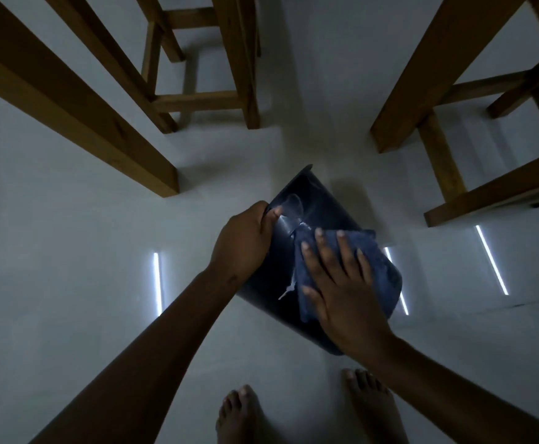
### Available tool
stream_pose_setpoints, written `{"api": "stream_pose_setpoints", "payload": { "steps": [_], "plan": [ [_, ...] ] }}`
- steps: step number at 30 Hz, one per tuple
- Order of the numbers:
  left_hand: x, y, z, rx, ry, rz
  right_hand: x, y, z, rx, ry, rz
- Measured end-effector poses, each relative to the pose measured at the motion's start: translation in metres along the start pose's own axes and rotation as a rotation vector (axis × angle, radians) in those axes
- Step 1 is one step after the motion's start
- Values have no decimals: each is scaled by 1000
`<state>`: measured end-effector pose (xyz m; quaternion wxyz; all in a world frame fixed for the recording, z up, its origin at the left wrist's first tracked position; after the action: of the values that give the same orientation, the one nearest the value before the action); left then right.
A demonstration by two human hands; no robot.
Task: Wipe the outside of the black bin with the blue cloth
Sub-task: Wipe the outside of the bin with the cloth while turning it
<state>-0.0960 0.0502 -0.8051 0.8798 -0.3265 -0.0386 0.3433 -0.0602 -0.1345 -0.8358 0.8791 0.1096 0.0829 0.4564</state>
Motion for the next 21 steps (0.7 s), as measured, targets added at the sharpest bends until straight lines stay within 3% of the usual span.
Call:
{"api": "stream_pose_setpoints", "payload": {
  "steps": [3,6,8,13,16,21],
  "plan": [
    [1,-5,0,-15,9,-11,30,-2,4,49,-14,15],
    [1,-5,0,-15,19,-1,55,-23,6,239,-8,-144],
    [-1,-3,1,-22,21,17,40,-27,5,214,-19,-212],
    [-7,4,5,-27,18,29,0,7,-1,35,22,-22],
    [-6,-7,6,-56,15,48,21,9,5,99,-22,3],
    [-10,3,20,-414,158,304,69,-21,1,298,17,-56]
  ]
}}
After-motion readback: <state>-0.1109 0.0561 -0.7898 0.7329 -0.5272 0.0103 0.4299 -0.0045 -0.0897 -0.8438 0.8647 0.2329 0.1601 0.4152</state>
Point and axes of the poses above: each hand's wrist, its own x-axis towards the middle knuckle, its own z-axis out of the back of the hand, y = z × x, the point moved 4 cm from there along x, towards the middle knuckle, and after that the axes turned 6 degrees about -y, right-handed, at the moved point
